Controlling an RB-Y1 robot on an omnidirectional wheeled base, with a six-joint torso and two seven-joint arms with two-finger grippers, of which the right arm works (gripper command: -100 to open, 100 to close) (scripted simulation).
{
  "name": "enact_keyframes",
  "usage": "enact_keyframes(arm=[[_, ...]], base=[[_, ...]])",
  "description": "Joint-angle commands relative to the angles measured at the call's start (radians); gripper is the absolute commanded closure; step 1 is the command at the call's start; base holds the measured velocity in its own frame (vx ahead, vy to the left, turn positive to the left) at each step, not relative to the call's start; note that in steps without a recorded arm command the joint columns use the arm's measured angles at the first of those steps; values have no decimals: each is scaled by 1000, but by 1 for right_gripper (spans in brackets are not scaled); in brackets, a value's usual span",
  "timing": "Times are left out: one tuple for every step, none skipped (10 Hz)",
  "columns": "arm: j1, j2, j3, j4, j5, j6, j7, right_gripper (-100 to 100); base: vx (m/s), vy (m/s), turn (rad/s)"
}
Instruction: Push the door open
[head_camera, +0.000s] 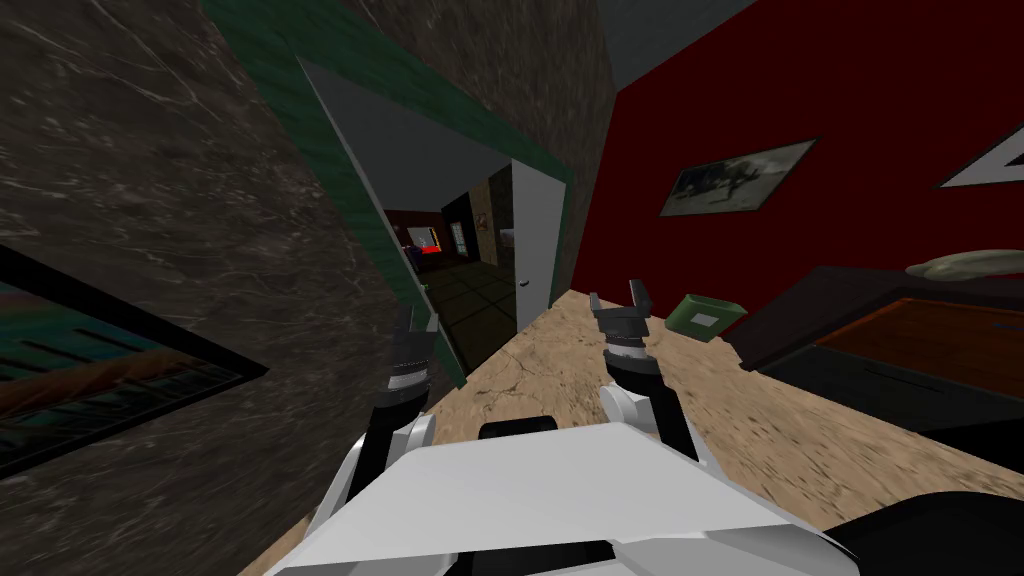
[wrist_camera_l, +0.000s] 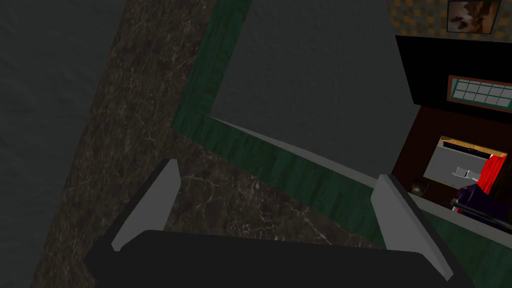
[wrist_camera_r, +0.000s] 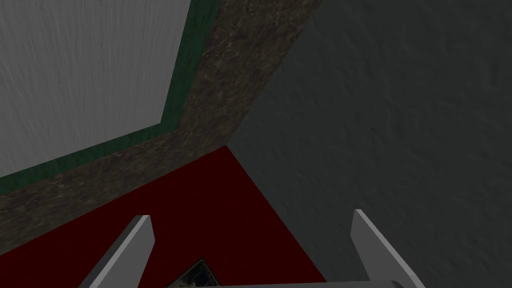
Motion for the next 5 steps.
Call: enact_keyframes(arm=[[-13,-5,2,32,6,-7,-2,-100],[-18,-7,3,44,8,-9,-3,-100],[-28,-10,5,70,13,-15,-5,-100],[-38,-13,7,95,17,-20,-6,-100],[-45,-15,8,114,21,-24,-8,-100]], base=[[-26,-96,44],[117,-31,40],[153,-14,34],[166,-13,49],[128,-24,40]])
